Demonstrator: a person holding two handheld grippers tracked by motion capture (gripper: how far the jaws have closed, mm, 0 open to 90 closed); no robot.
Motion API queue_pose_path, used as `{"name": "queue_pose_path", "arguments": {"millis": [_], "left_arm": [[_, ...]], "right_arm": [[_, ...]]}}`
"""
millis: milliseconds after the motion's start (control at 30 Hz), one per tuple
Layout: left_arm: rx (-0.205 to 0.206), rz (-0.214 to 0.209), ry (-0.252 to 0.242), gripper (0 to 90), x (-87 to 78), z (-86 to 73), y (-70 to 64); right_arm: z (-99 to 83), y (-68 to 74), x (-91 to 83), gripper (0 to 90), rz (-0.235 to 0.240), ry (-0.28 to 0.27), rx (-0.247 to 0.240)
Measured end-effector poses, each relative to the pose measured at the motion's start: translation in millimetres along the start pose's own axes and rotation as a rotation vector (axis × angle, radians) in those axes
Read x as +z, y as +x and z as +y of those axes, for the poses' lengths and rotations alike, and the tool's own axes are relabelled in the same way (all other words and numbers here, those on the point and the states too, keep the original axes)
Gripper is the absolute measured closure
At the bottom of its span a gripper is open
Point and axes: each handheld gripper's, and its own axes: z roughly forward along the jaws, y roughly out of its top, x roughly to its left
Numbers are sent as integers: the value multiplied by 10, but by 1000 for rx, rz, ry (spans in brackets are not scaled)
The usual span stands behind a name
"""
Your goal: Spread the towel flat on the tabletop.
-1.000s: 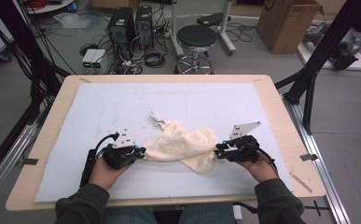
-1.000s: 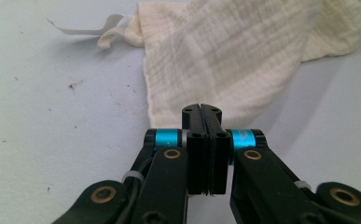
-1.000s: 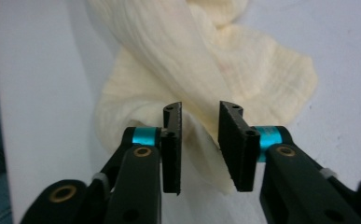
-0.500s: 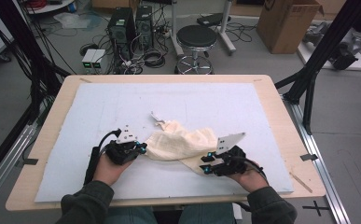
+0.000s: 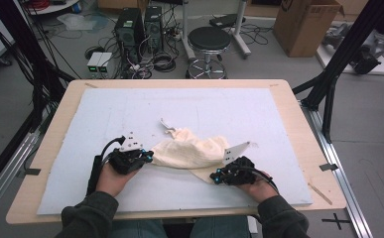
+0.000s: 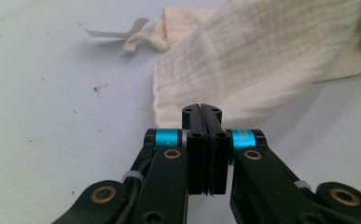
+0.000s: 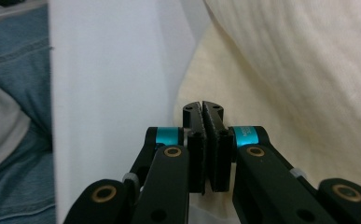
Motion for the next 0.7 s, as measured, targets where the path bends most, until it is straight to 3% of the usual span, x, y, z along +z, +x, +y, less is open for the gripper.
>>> {"name": "queue_pose_path", "arguments": {"millis": [267,500,533,600,700], "left_arm": [[37,-25,-43,886,-336,-100,-228],[82,-84,-14,875,-471,-264,-499],[82,-89,-13,826,-489,-280,-513],[66,-111,-20,702,-523,-289,-507],[57,-95,-33,642,-548,-241,-454]], "right_arm": [[-86,288,-358,884,42,-111,-22],[-163,492,-436,842,73,-100,-55],[-161,496,-449,782,72,-112,-50],[-149,471,-505,754,75,-139,-31],[-97,375,-591,693,38,-183,-13]]}}
